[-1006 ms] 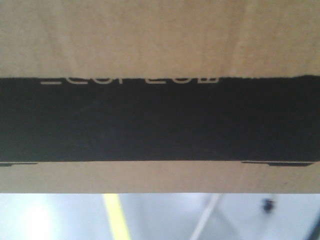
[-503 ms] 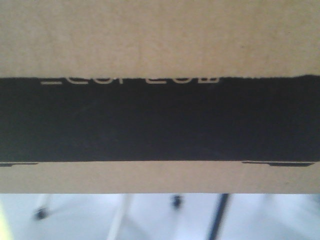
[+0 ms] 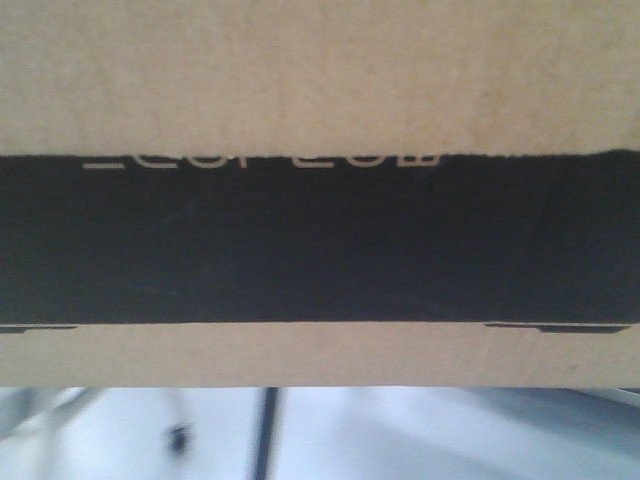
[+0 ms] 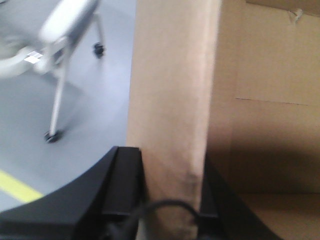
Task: Grab box from left shelf to table start
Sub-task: 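Hold the box with both grippers as the base approaches the white table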
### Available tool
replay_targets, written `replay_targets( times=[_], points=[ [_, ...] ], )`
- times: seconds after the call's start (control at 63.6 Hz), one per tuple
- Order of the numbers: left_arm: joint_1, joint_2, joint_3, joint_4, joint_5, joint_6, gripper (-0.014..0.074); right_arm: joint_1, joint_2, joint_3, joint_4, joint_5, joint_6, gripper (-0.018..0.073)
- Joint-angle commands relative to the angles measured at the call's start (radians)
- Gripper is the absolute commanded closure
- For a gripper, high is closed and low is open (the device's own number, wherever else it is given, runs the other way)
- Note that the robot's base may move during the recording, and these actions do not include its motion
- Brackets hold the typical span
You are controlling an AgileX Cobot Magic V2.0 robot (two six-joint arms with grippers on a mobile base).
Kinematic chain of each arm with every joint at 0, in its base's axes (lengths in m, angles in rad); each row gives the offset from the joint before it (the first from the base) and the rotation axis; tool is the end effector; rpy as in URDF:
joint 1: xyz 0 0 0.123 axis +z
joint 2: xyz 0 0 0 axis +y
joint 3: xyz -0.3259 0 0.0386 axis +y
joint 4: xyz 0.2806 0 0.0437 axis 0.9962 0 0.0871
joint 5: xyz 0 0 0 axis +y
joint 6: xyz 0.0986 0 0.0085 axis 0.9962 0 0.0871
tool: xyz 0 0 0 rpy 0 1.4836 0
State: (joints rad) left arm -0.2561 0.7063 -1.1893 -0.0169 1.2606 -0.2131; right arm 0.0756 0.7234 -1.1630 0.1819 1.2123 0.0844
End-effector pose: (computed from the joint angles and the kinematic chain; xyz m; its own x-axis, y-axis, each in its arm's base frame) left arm 0.0785 -0.0222 0.4698 -0.6589 -0.0513 -0.7505 0.1256 0.9762 -0.1770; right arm 0.0908 0.0237 0.4652 -0.6506 0.0973 -0.7532 -0.1105 0.9691 0.2207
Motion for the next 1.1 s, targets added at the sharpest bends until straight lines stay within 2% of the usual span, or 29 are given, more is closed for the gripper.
replay_targets(
  times=[0.0,1.085],
  points=[
    [-0.006,-0.008,-0.037,-0.049,-0.113,-0.026,0.0611,-0.006,0.001,-0.027,-0.035,-0.097,-0.010,0.0503],
    [-0.006,-0.008,-0.037,-0.049,-0.114,-0.026,0.0612,-0.006,0.001,-0.027,-0.035,-0.096,-0.010,0.0503]
  ],
)
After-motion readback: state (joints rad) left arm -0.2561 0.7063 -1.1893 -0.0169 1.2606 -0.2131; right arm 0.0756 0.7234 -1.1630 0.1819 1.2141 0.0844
